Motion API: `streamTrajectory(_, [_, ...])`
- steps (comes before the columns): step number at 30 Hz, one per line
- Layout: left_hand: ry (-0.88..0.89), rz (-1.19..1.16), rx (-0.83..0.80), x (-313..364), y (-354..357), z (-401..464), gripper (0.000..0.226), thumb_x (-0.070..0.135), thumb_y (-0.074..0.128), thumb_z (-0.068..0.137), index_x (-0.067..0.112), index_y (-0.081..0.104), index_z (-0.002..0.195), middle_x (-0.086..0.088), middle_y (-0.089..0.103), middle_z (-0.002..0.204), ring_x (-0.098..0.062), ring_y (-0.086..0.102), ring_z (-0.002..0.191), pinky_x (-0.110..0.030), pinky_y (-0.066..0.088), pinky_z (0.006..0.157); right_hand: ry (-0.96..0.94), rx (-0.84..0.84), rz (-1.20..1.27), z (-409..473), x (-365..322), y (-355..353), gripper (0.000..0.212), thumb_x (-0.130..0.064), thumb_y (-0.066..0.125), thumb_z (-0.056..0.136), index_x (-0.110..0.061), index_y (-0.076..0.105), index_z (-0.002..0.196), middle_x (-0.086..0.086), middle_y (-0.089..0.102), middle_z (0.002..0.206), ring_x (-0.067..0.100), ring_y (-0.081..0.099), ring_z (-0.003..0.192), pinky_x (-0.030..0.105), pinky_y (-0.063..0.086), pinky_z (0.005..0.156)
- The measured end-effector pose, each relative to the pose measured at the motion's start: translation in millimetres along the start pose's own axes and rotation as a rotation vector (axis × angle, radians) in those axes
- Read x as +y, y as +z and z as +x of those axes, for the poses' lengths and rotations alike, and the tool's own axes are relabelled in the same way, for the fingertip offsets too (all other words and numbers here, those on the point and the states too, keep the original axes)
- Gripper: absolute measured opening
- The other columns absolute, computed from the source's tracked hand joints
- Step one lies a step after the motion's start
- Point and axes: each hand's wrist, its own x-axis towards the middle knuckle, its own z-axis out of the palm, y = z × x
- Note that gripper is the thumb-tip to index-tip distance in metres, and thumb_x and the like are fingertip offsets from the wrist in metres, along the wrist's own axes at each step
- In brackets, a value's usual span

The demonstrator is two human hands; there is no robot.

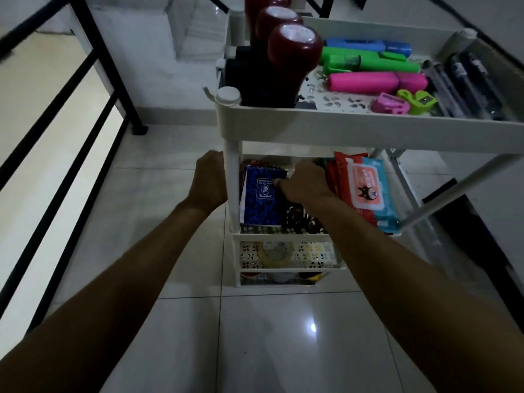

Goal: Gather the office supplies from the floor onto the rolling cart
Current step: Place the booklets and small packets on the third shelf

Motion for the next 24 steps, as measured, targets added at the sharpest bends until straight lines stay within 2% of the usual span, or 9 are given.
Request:
streamTrajectory(2, [-0.044, -0.031, -0.062, -2.3, -4.2, -5.0, 0.038, 0.032, 0.06, 0.085, -0.005, 0.07, 0.089, -0.019, 0.07, 0.084, -0.026, 0.066, 0.075, -0.039, 0.056, 0.069, 0.011, -0.009, -0.018, 2.9, -2.8, 3.2, 0.047, -0.034, 0.069, 0.087, 0.002, 0.059, 0.114, 0.016, 0.063, 0.117, 0.03, 0.061, 0.105, 0.032, 0.051, 0.086])
streamTrajectory(4, [-0.083, -0.087, -0.066, -3.8, -6.3, -8.9, 0.029, 0.024, 0.064, 0.086, -0.003, 0.071, 0.096, -0.018, 0.07, 0.09, -0.024, 0.065, 0.078, -0.041, 0.055, 0.072, -0.02, 0.027, 0.03, 5.0, -5.8, 8.3, 0.041, -0.036, 0.069, 0.086, -0.002, 0.065, 0.108, 0.015, 0.068, 0.109, 0.028, 0.064, 0.099, 0.035, 0.052, 0.087])
streamTrajectory(7, [-0.141, -0.093, -0.092, -0.9, -6.9, -15.9, 0.026, 0.019, 0.066, 0.088, 0.003, 0.069, 0.108, -0.014, 0.066, 0.099, -0.025, 0.061, 0.091, -0.033, 0.05, 0.078, -0.06, 0.106, 0.063, 3.8, -9.1, 14.4, 0.035, -0.037, 0.067, 0.087, -0.009, 0.069, 0.109, 0.01, 0.07, 0.106, 0.025, 0.064, 0.099, 0.035, 0.052, 0.088])
streamTrajectory(9, [-0.134, -0.088, -0.182, -1.6, -4.9, -19.2, 0.031, 0.029, 0.063, 0.089, 0.004, 0.068, 0.107, -0.011, 0.061, 0.095, -0.024, 0.056, 0.092, -0.025, 0.048, 0.076, -0.1, 0.098, 0.076, 1.5, -8.3, 17.6, 0.034, -0.036, 0.064, 0.09, -0.015, 0.067, 0.116, 0.008, 0.069, 0.112, 0.024, 0.063, 0.103, 0.035, 0.051, 0.091])
streamTrajectory(12, [-0.168, -0.079, -0.263, -14.1, 2.9, -19.0, 0.051, 0.046, 0.048, 0.086, 0.001, 0.066, 0.099, -0.016, 0.062, 0.087, -0.033, 0.057, 0.093, -0.045, 0.05, 0.083, -0.152, 0.024, 0.151, -1.0, 0.8, 20.2, 0.04, -0.028, 0.065, 0.09, -0.019, 0.057, 0.128, 0.005, 0.061, 0.127, 0.023, 0.057, 0.114, 0.033, 0.047, 0.097])
streamTrajectory(14, [-0.228, -0.107, -0.282, -13.0, 4.7, -17.1, 0.043, 0.035, 0.051, 0.09, -0.005, 0.065, 0.095, -0.018, 0.065, 0.082, -0.033, 0.062, 0.085, -0.048, 0.051, 0.08, -0.118, -0.029, 0.267, -3.1, 6.1, 16.7, 0.045, -0.023, 0.069, 0.086, -0.017, 0.055, 0.128, 0.006, 0.059, 0.129, 0.024, 0.057, 0.115, 0.04, 0.05, 0.098])
streamTrajectory(17, [-0.321, -0.154, -0.185, -0.1, -1.3, -25.9, 0.018, 0.01, 0.051, 0.094, 0.006, 0.061, 0.08, -0.003, 0.058, 0.079, -0.02, 0.058, 0.071, -0.035, 0.05, 0.066, -0.105, -0.035, 0.27, -11.6, 8.7, 8.2, 0.052, -0.031, 0.07, 0.085, -0.015, 0.052, 0.13, 0.008, 0.06, 0.126, 0.029, 0.058, 0.114, 0.043, 0.051, 0.096])
streamTrajectory(21, [-0.353, -0.095, -0.042, 6.0, -15.7, -59.0, 0.033, 0.021, 0.046, 0.096, 0.019, 0.058, 0.128, -0.006, 0.059, 0.123, -0.024, 0.057, 0.111, -0.036, 0.045, 0.099, -0.169, 0.041, 0.143, -45.6, 14.1, 1.6, 0.067, -0.04, 0.063, 0.089, -0.02, 0.034, 0.146, 0.011, 0.049, 0.141, 0.029, 0.046, 0.128, 0.04, 0.045, 0.103])
streamTrajectory(24, [-0.254, 0.024, -0.008, 12.5, -28.4, -107.2, 0.043, 0.016, 0.05, 0.096, 0.014, 0.048, 0.138, -0.011, 0.051, 0.135, -0.026, 0.051, 0.122, -0.028, 0.036, 0.101, -0.312, 0.17, 0.124, -94.3, 27.2, 10.9, 0.068, -0.033, 0.067, 0.087, -0.017, 0.035, 0.145, 0.01, 0.051, 0.138, 0.028, 0.052, 0.122, 0.043, 0.048, 0.099])
